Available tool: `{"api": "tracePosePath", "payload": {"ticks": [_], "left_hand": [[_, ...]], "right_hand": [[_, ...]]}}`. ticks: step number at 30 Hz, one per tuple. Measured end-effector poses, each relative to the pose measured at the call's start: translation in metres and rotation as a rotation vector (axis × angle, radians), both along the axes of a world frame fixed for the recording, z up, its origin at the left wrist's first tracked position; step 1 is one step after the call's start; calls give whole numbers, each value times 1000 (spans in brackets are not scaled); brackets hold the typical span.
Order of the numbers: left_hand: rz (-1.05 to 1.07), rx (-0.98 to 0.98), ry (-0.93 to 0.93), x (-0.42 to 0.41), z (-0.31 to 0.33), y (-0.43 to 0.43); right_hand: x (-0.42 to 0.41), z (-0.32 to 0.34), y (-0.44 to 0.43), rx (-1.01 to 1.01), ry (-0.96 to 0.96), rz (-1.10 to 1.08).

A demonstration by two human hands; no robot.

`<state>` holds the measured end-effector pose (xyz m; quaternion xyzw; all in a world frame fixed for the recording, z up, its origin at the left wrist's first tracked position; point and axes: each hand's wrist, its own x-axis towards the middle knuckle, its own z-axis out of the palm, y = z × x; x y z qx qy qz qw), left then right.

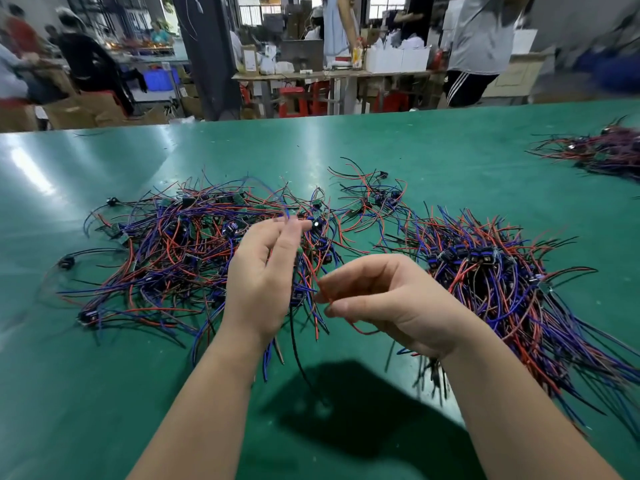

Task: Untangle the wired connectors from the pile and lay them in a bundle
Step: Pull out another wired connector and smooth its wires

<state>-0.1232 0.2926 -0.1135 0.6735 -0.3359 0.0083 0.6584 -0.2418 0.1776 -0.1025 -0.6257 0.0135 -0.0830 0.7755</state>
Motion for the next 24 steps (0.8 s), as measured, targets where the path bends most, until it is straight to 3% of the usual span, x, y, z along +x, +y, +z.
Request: {"api": "tracePosePath", "payload": {"ticks": [3,5,10,14,18,24], "left_hand": [[8,9,-151,-4,2,0],[2,11,-164,-7,3,-1],[-65,35,-176,-16,5,1],[-21,121,-311,-19,0,-2],[-22,242,-498,-21,-5,-2],[46,309,-697,-20,-8,-3]], "right_hand": [[-2,1,2,-51,21,41],[1,1,0,-89,36,-81],[5,1,-9,130,-55,-349],[5,1,-8,114,-89,-337],[8,-3,-4,48,-32,-314],[6,-2,-8,109,93,-263]]}}
